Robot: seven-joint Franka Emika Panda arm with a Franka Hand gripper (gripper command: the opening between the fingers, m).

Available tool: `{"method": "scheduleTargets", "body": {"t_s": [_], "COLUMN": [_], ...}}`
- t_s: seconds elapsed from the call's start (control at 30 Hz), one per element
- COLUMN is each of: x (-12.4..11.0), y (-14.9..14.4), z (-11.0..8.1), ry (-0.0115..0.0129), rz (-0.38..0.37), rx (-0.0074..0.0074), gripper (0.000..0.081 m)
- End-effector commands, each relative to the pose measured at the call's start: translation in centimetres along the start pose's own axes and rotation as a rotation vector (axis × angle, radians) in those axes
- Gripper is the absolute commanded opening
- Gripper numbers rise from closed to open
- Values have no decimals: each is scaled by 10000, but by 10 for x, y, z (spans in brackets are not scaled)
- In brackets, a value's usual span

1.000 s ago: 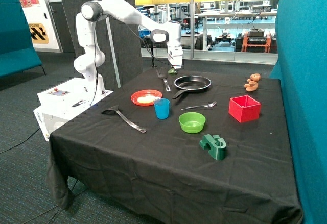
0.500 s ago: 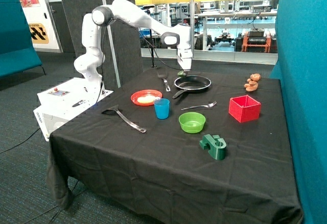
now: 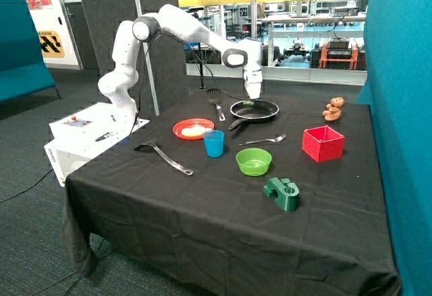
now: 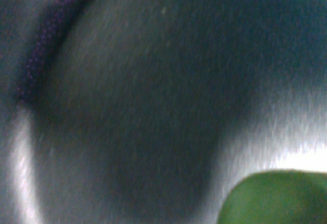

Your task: Cook the vegetables

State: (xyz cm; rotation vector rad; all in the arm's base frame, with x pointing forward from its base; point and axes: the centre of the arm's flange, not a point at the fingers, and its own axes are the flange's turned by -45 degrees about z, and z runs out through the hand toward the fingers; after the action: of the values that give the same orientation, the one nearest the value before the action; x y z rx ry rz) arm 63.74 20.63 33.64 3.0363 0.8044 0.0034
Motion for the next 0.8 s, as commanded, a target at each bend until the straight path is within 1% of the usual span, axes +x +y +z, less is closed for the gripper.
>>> {"method": "scheduleTargets", "body": {"t_s": [0.0, 0.03, 0.07, 0.1, 0.13, 0.17, 0.2, 0.33, 0.4, 0.77], "x": [26, 26, 26, 25, 25, 24, 24, 22, 21, 18], "y": [6, 6, 6, 5, 4, 3, 3, 2, 3, 16], "z": [7, 6, 5, 4, 4, 5, 5, 5, 5, 4], "ry": [-20, -20, -20, -20, -20, -20, -20, -20, -20, -20], "rz": [387, 358, 342, 325, 322, 321, 322, 336, 345, 513], "rx": [10, 10, 10, 10, 10, 10, 10, 10, 10, 10], "gripper": [12, 165, 272, 408, 500, 561, 598, 676, 699, 741]}}
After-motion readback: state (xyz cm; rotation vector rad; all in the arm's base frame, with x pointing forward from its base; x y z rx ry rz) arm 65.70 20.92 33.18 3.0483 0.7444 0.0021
